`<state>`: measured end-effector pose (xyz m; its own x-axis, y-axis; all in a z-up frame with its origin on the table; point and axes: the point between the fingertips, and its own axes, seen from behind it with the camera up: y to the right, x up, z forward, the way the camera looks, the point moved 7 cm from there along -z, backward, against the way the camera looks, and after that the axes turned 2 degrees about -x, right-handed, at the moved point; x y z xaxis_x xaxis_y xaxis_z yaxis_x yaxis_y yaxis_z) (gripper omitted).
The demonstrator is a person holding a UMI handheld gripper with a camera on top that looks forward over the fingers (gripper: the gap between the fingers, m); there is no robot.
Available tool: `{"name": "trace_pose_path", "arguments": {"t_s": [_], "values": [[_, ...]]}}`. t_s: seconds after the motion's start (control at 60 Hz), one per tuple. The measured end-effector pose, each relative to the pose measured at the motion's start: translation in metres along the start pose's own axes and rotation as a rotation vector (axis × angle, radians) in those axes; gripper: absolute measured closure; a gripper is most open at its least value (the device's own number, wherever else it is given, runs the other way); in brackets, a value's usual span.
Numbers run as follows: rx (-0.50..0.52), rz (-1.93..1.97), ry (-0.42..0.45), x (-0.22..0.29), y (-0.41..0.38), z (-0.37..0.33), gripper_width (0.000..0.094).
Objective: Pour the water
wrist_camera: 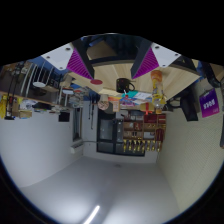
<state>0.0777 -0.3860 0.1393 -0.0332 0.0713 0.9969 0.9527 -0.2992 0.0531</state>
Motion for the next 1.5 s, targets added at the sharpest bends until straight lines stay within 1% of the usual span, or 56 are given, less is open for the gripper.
{"name": "trace_pose_path", "arguments": {"t_s": [0.117, 0.133, 0.167, 0.183, 0.2, 0.217, 0.233, 0.3, 0.333, 0.467, 0.683, 0.717, 0.8, 0.867, 0.983, 1.067, 1.133, 1.2, 1.25, 1.283, 1.3, 1.317, 1.333, 1.35, 1.383, 1.4, 1.5], "values": [[-0.015, 0.013, 0.013, 0.002, 0.004, 0.006, 0.0097], [-0.012, 0.016, 0.015, 0.002, 0.016, -0.009, 0.0099], [-0.013, 0.020, 0.019, 0.002, 0.018, -0.011, 0.0098], [-0.017, 0.022, 0.020, 0.001, 0.008, 0.003, 0.0101], [-0.013, 0.026, 0.019, 0.001, 0.019, -0.012, 0.0098], [-0.016, 0.027, 0.020, 0.000, 0.009, 0.002, 0.0098], [-0.015, 0.030, 0.021, -0.002, 0.008, 0.000, 0.0102], [0.011, 0.037, 0.027, 0.000, 0.015, -0.011, 0.0105], [0.023, 0.041, 0.031, -0.003, 0.002, -0.004, 0.0102], [0.125, 0.050, 0.032, -0.008, -0.033, 0.005, 0.0096], [0.260, 0.046, 0.013, -0.032, -0.133, 0.076, 0.0097], [0.265, 0.050, 0.013, -0.034, -0.156, 0.094, 0.0097], [0.278, 0.059, 0.008, -0.036, -0.179, 0.126, 0.0099], [0.282, 0.051, 0.020, -0.034, -0.207, 0.150, 0.0098], [0.228, 0.014, 0.020, -0.034, -0.225, 0.193, 0.0098], [0.185, 0.014, -0.001, -0.035, -0.229, 0.220, 0.0092], [0.167, 0.021, -0.036, -0.043, -0.234, 0.235, 0.0497], [0.125, 0.021, -0.031, -0.041, -0.237, 0.241, 0.0502], [0.134, -0.012, -0.030, -0.041, -0.243, 0.244, 0.0508], [0.149, -0.039, -0.032, -0.040, -0.248, 0.245, 0.0536], [0.158, -0.050, -0.035, -0.040, -0.250, 0.245, 0.0537], [0.169, -0.057, -0.039, -0.039, -0.253, 0.246, 0.0518], [0.181, -0.059, -0.042, -0.036, -0.258, 0.248, 0.0568], [0.193, -0.050, -0.042, -0.034, -0.262, 0.246, 0.0568], [0.222, -0.006, -0.041, -0.028, -0.266, 0.249, 0.0562], [0.239, 0.026, -0.041, -0.023, -0.268, 0.250, 0.0598], [0.299, 0.386, -0.055, 0.012, -0.269, 0.265, 0.0598]]}}
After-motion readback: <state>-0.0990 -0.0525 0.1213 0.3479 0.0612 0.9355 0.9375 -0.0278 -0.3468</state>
